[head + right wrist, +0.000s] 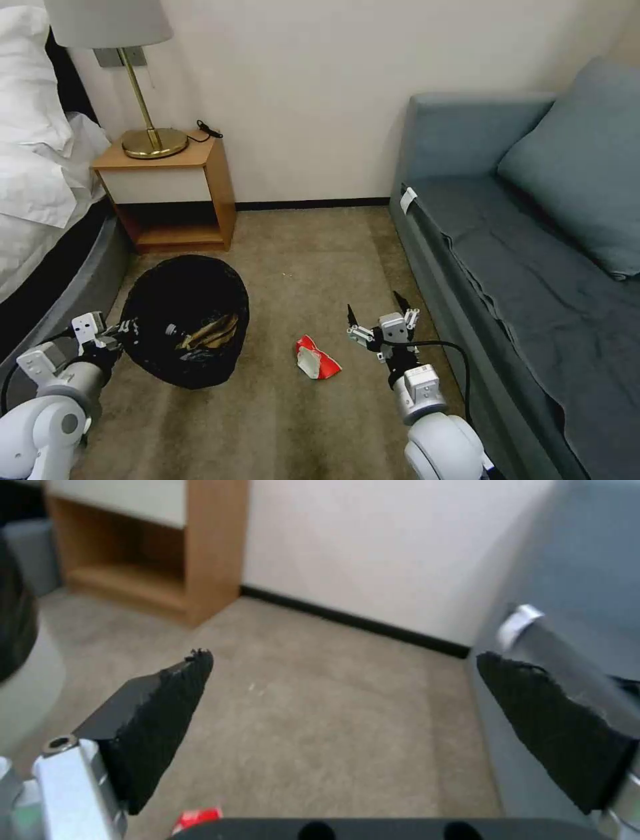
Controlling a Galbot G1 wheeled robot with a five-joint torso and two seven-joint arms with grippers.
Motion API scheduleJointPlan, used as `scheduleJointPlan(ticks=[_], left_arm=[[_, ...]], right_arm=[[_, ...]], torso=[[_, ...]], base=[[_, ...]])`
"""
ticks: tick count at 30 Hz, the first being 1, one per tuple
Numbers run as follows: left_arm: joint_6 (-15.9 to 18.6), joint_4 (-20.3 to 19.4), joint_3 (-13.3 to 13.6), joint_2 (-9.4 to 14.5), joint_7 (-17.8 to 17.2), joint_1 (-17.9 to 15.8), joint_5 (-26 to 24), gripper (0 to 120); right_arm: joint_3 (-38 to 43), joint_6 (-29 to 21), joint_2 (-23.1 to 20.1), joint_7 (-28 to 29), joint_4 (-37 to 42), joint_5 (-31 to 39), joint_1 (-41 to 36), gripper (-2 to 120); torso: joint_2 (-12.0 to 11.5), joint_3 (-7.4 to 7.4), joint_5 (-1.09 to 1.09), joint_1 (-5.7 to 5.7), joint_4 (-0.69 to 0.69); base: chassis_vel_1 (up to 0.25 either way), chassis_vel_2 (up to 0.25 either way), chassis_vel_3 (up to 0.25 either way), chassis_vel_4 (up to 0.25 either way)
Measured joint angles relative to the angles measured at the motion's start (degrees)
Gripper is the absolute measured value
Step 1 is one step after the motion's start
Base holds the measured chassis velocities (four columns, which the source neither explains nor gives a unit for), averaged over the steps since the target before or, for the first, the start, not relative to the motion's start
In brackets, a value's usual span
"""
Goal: Pick up the trash bin, then pick up the garbage on the floor and place it into the trash bin.
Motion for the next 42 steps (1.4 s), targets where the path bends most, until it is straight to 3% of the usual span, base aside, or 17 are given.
scheduleJointPlan(ticks=[3, 7, 12, 19, 25, 33, 42], left_arm=[[-0.1, 0.2, -0.4, 0.1, 0.0, -0.1, 0.3, 3], [-0.5, 0.3, -1.1, -0.2, 0.5, -0.1, 1.5, 3], [-0.9, 0.3, -1.2, -0.9, 0.8, -0.1, 2.7, 3], [-2.1, 1.7, -2.1, -1.7, 1.6, -0.1, 4.0, 3], [-3.0, 4.0, -3.8, -1.1, 2.2, -0.3, 3.7, 3], [-3.6, 5.4, -4.6, -0.2, 2.9, -0.2, 2.8, 3], [-3.7, 6.3, -5.1, 0.7, 3.3, -0.4, 2.2, 3]], right_arm=[[-2.5, -1.2, -3.6, -0.3, -1.9, 3.4, 3.7, 100], [-11.6, -4.1, -8.5, 1.1, -6.8, 14.5, 16.3, 100], [-18.7, -5.3, -8.6, 1.6, -11.6, 19.8, 25.0, 100], [-28.4, -5.6, -6.4, 1.2, -20.3, 25.7, 37.4, 100], [-36.3, -10.9, -3.6, -1.8, -27.9, 33.9, 45.2, 100], [-40.1, -16.3, 3.9, -4.6, -37.7, 41.3, 49.1, 100], [-40.7, -24.9, 8.4, -5.8, -46.5, 50.7, 52.8, 100]], torso=[[0.0, 0.00, -0.01, 0.00, -0.01], [0.0, 0.01, -0.01, 0.00, 0.01], [0.0, 0.00, -0.01, 0.00, 0.01], [0.0, 0.01, -0.02, 0.00, 0.01], [0.0, 0.01, -0.02, 0.01, 0.01], [0.0, 0.01, -0.02, 0.00, 0.02], [0.0, 0.01, -0.02, 0.00, 0.00]], base=[[0.000, 0.000, 0.000, 0.000], [0.000, 0.000, 0.000, 0.000], [0.000, 0.000, 0.000, 0.000], [0.000, 0.000, 0.000, 0.000], [0.000, 0.000, 0.000, 0.000], [0.000, 0.000, 0.000, 0.000], [0.000, 0.000, 0.000, 0.000]])
